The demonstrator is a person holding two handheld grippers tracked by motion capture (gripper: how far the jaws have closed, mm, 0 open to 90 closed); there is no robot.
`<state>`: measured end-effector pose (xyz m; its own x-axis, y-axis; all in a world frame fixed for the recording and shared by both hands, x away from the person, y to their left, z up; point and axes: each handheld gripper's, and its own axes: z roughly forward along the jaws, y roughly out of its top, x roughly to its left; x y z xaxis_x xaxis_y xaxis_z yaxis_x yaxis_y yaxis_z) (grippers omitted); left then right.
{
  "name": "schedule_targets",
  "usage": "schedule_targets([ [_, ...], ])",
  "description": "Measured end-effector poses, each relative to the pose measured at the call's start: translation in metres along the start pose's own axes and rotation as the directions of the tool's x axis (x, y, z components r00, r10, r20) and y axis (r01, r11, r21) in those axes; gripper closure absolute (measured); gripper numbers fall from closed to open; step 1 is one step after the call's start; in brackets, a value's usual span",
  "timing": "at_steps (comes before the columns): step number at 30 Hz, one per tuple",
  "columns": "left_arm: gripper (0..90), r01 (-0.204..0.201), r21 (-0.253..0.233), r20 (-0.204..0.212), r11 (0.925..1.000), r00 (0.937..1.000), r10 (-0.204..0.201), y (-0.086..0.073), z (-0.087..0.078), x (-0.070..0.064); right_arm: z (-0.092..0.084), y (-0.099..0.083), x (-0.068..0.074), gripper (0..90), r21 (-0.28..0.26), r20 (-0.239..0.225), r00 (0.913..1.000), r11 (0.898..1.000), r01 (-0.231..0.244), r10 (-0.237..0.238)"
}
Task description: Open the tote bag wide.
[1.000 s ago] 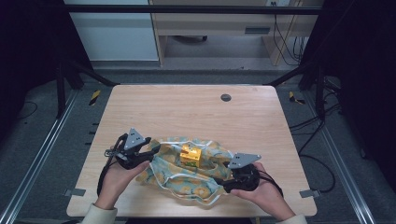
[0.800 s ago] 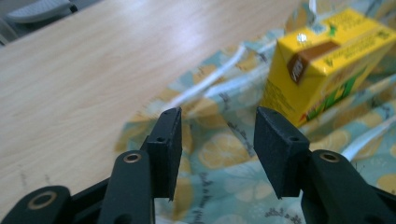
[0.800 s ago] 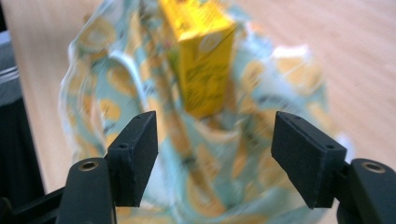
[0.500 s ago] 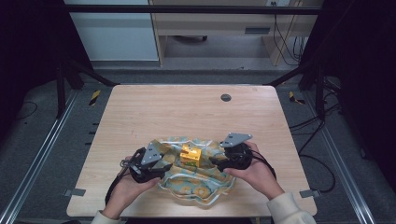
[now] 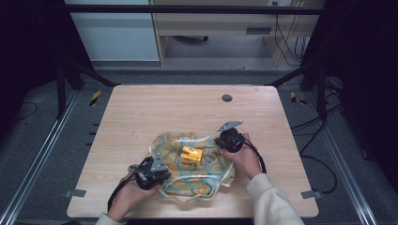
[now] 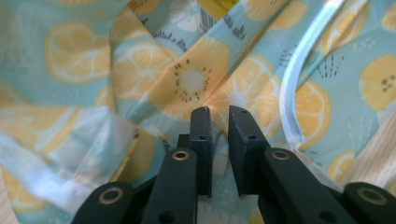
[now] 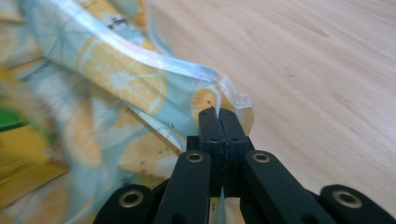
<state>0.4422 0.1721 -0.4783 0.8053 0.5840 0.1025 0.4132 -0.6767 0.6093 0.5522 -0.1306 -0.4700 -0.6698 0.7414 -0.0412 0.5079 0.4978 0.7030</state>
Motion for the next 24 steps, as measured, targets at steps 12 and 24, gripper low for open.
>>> schedule_targets([
  [12, 53.5, 0.075, -0.144, -0.038, 0.9868, 0.9960, -0.081, 0.008, -0.025, 0.002, -0.015, 0.002, -0.005, 37.0, -0.088, 0.041, 0.9940, 0.991, -0.098, 0.102],
  [24, 28.8, 0.198, -0.321, -0.108, 0.9261, 0.9640, -0.243, -0.003, -0.066, 0.036, -0.074, -0.002, -0.012, 15.5, -0.229, 0.084, 0.9863, 0.966, -0.120, 0.142],
])
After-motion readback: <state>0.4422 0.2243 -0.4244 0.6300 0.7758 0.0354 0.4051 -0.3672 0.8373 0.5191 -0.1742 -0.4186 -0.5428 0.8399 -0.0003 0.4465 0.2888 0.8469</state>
